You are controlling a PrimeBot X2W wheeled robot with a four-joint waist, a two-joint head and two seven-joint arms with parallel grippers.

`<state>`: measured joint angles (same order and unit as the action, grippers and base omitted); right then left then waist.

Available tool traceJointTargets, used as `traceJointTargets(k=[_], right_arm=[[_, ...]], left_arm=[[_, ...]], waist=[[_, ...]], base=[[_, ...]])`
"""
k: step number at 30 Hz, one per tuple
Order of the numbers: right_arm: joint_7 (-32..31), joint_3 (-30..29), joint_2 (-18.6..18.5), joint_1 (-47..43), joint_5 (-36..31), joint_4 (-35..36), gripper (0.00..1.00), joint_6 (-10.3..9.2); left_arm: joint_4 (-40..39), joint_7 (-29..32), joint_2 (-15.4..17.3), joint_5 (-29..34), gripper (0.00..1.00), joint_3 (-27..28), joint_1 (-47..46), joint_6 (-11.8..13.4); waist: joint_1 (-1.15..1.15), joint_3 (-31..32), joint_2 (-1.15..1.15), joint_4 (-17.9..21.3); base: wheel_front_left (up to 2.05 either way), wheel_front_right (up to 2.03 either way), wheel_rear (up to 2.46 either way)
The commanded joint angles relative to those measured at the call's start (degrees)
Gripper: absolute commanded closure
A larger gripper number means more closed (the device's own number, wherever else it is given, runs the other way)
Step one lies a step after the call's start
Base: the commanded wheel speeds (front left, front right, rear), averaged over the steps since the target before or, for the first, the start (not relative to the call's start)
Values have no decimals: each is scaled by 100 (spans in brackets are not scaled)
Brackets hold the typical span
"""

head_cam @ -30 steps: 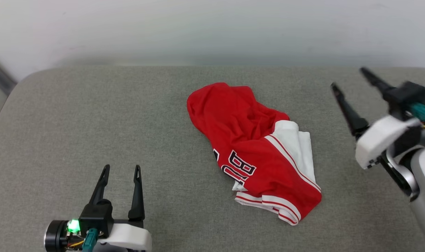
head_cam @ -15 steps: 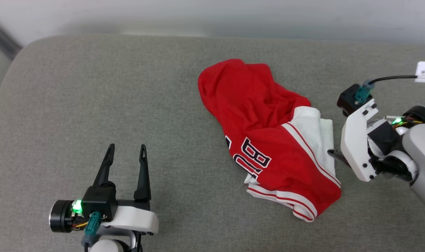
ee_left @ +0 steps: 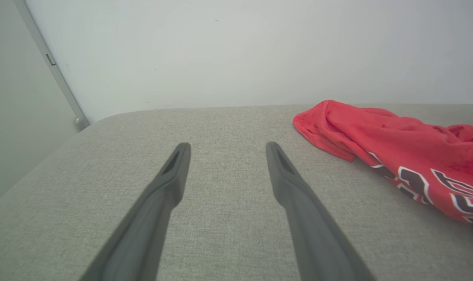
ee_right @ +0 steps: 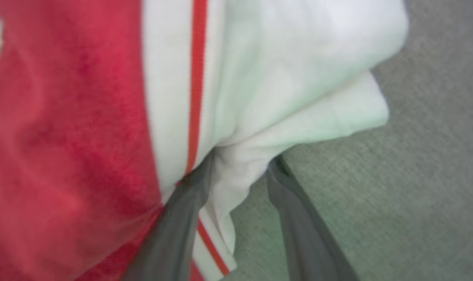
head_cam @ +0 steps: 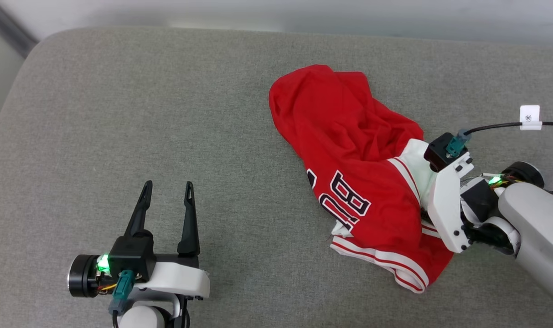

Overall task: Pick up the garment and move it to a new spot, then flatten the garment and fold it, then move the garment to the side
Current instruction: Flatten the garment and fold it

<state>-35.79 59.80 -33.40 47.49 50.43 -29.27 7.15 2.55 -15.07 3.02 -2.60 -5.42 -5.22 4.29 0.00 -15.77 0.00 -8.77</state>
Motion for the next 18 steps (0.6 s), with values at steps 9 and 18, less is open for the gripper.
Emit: traceJointTargets(k=[9, 18], right_arm=[[1827, -394, -550, -133, 645, 309, 100, 33], [2601, -1165, -1472, -1300, 1388, -333, 100, 33]], left_arm=[[29, -15, -10, 80, 0, 125, 254, -16], [10, -15, -11, 123, 0, 139, 375, -63]], waist=[[0, 523, 0, 275], [0, 609, 0, 390]], base=[[0, 0, 0], [0, 0, 0]])
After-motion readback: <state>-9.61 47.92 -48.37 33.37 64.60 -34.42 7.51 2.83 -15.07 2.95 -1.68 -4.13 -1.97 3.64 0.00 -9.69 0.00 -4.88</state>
